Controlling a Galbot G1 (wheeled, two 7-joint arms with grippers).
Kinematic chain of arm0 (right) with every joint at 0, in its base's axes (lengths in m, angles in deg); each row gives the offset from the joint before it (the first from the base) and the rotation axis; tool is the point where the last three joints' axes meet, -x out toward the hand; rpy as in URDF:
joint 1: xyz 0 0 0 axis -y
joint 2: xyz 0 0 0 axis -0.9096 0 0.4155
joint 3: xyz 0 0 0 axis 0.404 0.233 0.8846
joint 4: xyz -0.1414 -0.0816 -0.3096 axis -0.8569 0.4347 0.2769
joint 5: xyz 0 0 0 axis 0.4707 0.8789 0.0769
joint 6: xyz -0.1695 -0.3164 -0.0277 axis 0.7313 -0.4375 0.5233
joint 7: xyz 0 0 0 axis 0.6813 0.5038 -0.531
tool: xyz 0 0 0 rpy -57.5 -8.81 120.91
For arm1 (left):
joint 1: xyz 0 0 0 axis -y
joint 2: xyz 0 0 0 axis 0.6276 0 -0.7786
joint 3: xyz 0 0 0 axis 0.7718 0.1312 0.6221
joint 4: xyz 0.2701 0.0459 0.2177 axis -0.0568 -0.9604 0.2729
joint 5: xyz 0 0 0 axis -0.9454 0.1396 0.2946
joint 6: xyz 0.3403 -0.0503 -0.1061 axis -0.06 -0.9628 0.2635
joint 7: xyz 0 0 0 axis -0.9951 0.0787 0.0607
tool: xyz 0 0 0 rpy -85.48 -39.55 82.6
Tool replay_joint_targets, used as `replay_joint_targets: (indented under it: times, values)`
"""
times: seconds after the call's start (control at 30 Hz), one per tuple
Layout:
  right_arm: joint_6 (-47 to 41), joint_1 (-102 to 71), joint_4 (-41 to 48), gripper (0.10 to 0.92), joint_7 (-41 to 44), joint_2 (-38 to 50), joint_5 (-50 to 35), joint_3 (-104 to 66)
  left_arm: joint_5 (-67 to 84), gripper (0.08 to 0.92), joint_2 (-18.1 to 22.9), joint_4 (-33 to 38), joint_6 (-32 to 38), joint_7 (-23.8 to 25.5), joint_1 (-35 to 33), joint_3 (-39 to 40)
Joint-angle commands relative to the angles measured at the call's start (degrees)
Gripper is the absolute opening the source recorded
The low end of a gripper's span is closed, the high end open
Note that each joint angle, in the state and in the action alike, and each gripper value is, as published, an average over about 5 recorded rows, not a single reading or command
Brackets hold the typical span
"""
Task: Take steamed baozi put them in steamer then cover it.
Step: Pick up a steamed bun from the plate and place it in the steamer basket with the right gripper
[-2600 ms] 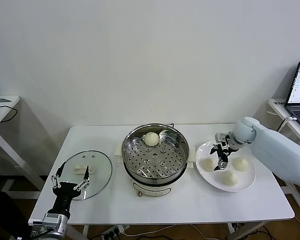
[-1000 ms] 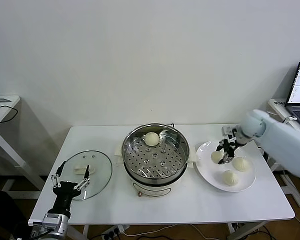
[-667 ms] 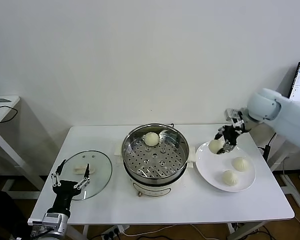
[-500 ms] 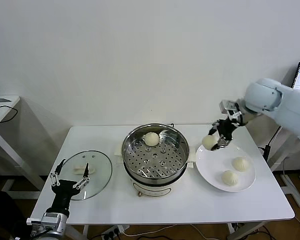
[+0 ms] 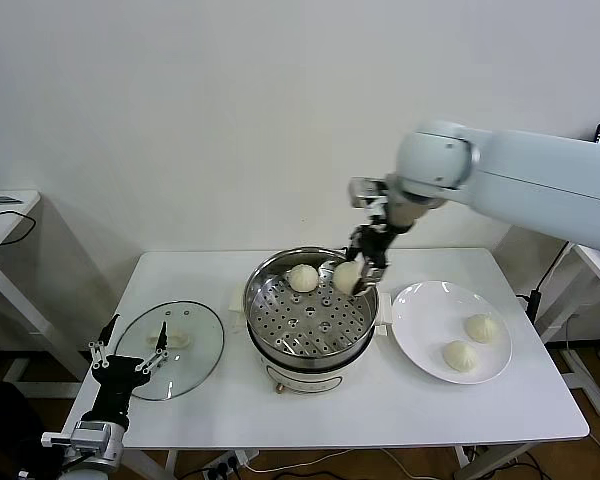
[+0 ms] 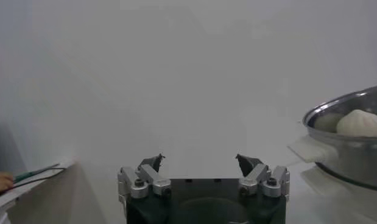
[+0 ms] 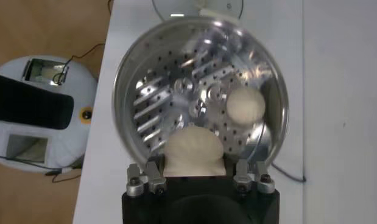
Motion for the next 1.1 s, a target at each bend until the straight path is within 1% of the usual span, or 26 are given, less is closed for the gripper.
replay_joint_targets:
  times: [0.03,0.37,0.67,0.9,1.0,1.1]
  values:
    - [-3.8,-6.5,10.4,0.645,-2.6,-16.1,-1.5,-1.4,0.6,0.823,-0.1,-0.3,-0.2,0.2,0.1,-1.2]
    - [-3.0,-16.1,20.1,0.652,-1.3,-21.4,4.7,-3.9,0.9,0.823,-0.1,-0.2,-0.3,0.4,-0.1,-2.4]
    - [-2.1,-20.6,24.0,0.655,-0.3,-23.2,9.2,-5.8,0.9,0.823,-0.1,-0.5,-0.2,0.5,0.0,-2.8]
    - [-1.9,-21.1,24.6,0.663,0.0,-23.2,10.6,-6.7,0.9,0.823,0.1,-0.5,-0.2,0.5,0.1,-2.7]
    - [-1.8,-20.6,23.1,0.698,0.0,-21.9,10.2,-7.1,0.9,0.823,0.2,-0.6,-0.2,0.4,0.0,-2.7]
    - [-1.9,-18.4,20.1,0.771,0.2,-18.8,9.2,-7.5,0.8,0.823,0.3,-0.6,-0.2,0.4,-0.1,-2.6]
